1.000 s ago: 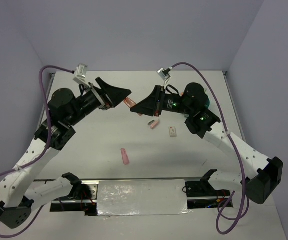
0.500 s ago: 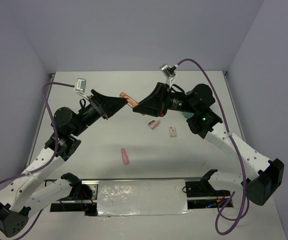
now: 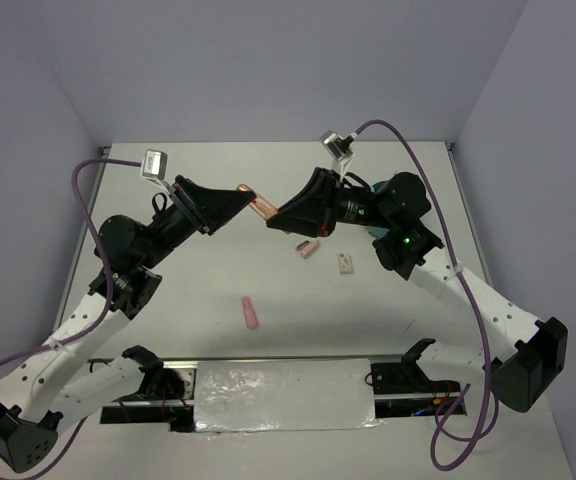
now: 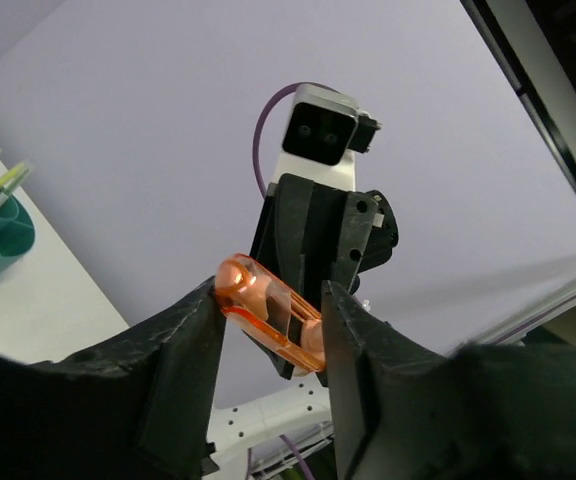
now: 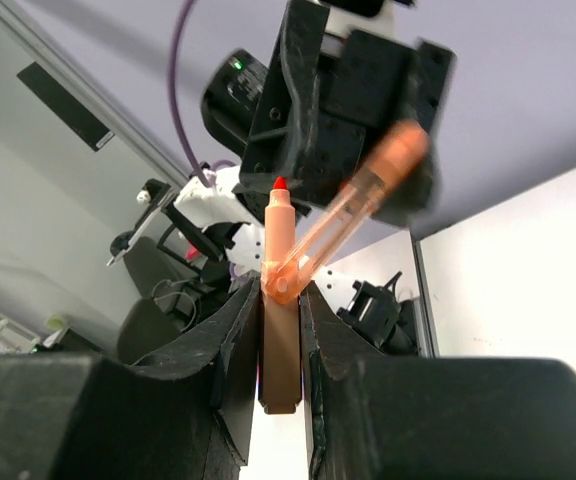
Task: Sort the stationery into containers
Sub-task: Close the pen cap on the pen.
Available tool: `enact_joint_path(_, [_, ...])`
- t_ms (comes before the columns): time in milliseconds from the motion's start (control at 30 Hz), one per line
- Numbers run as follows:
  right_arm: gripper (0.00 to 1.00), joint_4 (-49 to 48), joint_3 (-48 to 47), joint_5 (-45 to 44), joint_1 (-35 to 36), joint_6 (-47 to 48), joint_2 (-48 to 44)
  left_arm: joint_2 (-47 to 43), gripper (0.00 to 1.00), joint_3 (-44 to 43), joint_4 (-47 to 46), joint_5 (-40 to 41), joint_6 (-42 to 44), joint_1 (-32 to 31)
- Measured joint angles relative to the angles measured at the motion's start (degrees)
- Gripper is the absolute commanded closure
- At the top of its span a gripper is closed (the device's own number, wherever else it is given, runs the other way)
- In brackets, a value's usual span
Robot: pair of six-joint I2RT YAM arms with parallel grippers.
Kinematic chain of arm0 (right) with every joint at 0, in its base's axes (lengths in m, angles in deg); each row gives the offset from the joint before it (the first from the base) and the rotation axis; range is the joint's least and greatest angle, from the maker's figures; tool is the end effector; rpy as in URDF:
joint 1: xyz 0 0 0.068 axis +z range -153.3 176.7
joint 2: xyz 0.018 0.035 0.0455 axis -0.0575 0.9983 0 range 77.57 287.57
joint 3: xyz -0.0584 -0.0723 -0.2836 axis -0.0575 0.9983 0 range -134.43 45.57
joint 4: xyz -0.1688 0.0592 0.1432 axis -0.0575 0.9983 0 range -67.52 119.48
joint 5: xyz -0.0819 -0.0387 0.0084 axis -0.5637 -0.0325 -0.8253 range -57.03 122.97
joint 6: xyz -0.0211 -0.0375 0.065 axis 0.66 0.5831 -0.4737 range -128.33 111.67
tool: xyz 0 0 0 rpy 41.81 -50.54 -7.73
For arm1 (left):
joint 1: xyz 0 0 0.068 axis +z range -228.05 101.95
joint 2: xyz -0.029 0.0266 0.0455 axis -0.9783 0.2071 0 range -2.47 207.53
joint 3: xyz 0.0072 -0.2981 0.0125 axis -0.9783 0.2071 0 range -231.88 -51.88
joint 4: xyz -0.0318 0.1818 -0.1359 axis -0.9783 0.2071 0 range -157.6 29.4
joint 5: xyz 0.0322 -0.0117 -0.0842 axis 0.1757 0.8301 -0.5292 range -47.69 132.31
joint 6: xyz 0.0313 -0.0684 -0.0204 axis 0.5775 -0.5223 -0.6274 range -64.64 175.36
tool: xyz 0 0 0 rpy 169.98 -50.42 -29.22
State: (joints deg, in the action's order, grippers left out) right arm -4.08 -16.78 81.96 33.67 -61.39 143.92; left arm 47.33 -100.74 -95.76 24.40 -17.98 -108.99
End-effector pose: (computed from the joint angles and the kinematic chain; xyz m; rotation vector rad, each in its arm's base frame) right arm 0.1504 0.1761 0.4698 -0.6939 1.4057 1.7889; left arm 0.1318 -0.1029 0.4547 -0.1536 1.3030 -1.7664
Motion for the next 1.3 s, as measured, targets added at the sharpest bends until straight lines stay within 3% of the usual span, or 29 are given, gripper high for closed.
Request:
enact_joint_path(133, [1.0, 0.11, 0.22, -0.02, 0.0, 0.37, -0.09, -0.07, 0.58, -1.7, 0.96, 0.02, 1.33, 0.0])
enact_joint_path(267, [1.0, 0.92, 0.26, -0.07, -0.02, 1.25, -0.57, -0.07, 0.75, -2.62, 1.73, 0.07, 1.86, 0.0])
enact_joint_path(633, [1.0, 2.99, 1.03, -0.85, -0.04, 3.23, -1.33, -0.17, 0.88, -4.94, 6.36, -0.15, 4.39, -0.22])
enact_joint_path(733, [1.0, 3.96, 1.03, -1.05, -0.04, 3.45, -1.38, -0.17, 0.99, -4.94, 6.84, -0.15, 4.5, -0.22])
enact_joint_path(1300, [1.0, 9.57, -3.13, -3.34, 0.35, 2.14, 0.39, -1.49, 1.0, -4.92, 7.43, 1.6, 6.62, -0.2])
